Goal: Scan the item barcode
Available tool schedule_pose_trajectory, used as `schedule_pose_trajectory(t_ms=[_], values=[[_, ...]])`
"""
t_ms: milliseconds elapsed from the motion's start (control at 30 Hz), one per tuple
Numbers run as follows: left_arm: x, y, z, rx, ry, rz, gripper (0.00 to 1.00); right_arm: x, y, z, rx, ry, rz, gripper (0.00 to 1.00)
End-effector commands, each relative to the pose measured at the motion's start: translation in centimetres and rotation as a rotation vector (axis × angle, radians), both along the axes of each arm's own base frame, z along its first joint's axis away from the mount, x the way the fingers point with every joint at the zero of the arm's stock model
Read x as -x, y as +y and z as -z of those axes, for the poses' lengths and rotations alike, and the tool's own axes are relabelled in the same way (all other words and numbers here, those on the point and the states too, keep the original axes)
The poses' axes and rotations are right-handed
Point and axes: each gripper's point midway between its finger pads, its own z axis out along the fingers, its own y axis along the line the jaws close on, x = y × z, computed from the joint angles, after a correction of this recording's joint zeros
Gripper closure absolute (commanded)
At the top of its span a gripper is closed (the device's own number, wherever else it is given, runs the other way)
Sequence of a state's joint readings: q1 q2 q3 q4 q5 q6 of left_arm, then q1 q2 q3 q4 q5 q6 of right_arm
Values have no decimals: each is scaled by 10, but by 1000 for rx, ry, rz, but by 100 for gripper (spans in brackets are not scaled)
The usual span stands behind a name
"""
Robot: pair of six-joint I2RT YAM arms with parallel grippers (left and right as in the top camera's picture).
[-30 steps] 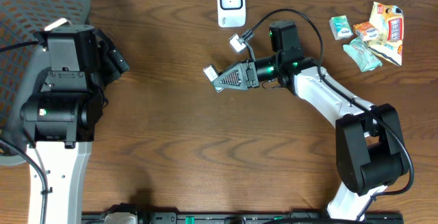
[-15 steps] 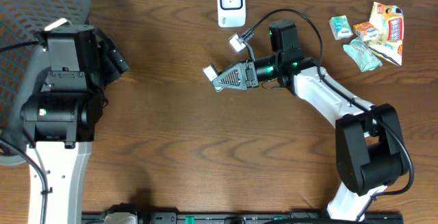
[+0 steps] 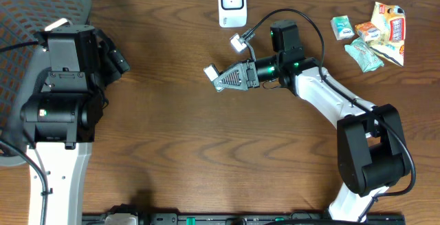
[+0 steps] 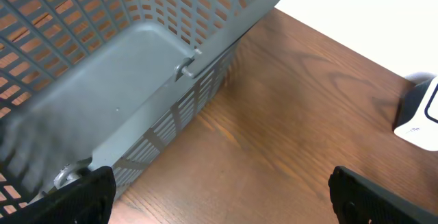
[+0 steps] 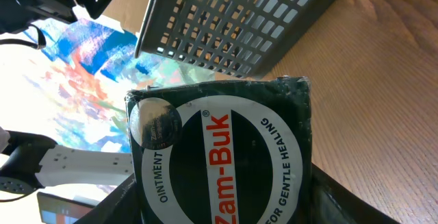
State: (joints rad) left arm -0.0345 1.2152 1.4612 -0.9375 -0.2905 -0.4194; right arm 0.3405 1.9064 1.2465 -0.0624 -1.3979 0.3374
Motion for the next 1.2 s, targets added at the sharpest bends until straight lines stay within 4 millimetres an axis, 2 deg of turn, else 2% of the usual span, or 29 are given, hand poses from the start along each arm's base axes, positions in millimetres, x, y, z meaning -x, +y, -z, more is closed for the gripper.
schedule_pose_trajectory(t_ms=[0, 1167], values=[[2, 3, -7, -3, -20, -14, 2, 5, 2, -12, -18, -20, -18, 46], [2, 3, -7, -3, -20, -14, 2, -3, 3, -9, 1, -80, 18, 46]])
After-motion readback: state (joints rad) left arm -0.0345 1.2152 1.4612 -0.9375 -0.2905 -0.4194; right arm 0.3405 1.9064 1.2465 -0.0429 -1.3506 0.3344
